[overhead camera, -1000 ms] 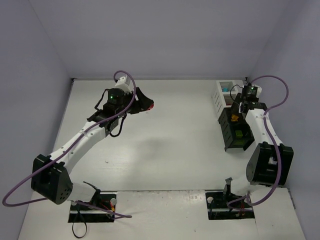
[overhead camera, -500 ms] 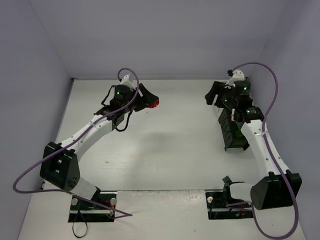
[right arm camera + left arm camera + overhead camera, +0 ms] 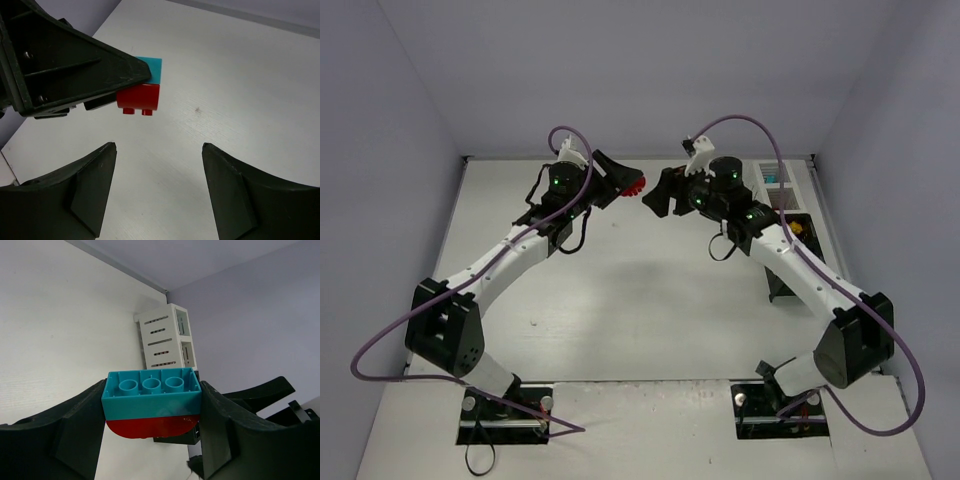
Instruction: Sort the legos into containers by color
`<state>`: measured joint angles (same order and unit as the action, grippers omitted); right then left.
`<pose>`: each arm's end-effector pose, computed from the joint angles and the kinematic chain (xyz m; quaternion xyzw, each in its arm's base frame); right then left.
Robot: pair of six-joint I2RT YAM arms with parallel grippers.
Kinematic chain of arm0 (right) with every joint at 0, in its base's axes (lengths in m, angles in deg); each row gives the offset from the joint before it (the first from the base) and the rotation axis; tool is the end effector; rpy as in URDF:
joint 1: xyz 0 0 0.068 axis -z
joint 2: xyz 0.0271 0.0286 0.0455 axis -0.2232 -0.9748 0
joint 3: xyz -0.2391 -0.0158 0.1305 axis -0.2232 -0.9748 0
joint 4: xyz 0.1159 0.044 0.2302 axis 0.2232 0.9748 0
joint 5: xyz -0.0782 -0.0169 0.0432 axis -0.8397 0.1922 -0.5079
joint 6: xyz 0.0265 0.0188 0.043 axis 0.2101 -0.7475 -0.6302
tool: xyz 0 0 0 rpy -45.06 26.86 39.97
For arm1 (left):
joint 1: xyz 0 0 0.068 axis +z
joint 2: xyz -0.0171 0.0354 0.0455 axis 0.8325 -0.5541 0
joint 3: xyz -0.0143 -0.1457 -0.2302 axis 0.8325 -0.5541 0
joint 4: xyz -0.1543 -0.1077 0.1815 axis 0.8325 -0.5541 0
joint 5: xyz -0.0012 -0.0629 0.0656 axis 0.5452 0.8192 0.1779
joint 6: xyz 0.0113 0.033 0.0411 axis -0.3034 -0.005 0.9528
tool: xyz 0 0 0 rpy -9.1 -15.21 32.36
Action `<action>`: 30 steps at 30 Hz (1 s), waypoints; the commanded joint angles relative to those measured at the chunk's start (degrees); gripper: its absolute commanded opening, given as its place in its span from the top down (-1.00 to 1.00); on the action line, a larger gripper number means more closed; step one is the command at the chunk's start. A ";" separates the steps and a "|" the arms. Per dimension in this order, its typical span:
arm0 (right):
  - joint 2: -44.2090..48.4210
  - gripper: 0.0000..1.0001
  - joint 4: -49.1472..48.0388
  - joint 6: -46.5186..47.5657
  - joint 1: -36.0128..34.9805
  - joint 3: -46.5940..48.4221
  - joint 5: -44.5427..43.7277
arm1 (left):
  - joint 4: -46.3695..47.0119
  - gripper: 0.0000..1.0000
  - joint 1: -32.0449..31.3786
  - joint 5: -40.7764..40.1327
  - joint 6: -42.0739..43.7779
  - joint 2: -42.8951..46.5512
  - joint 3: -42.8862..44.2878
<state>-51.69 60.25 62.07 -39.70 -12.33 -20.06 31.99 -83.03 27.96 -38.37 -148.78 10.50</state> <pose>0.2962 0.1651 0.3756 -0.2125 0.6964 0.3714 0.5762 0.3275 -0.1739 0.3470 -0.1509 0.7269 -0.5277 0.4128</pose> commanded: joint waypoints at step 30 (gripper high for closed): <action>-8.60 0.31 -19.23 -0.66 -5.36 7.26 -2.96 | 7.41 0.93 -1.45 -3.21 -3.55 4.60 0.27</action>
<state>-61.99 50.04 61.57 -44.82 -5.97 -21.96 34.41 -83.88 24.79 -41.30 -147.58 10.15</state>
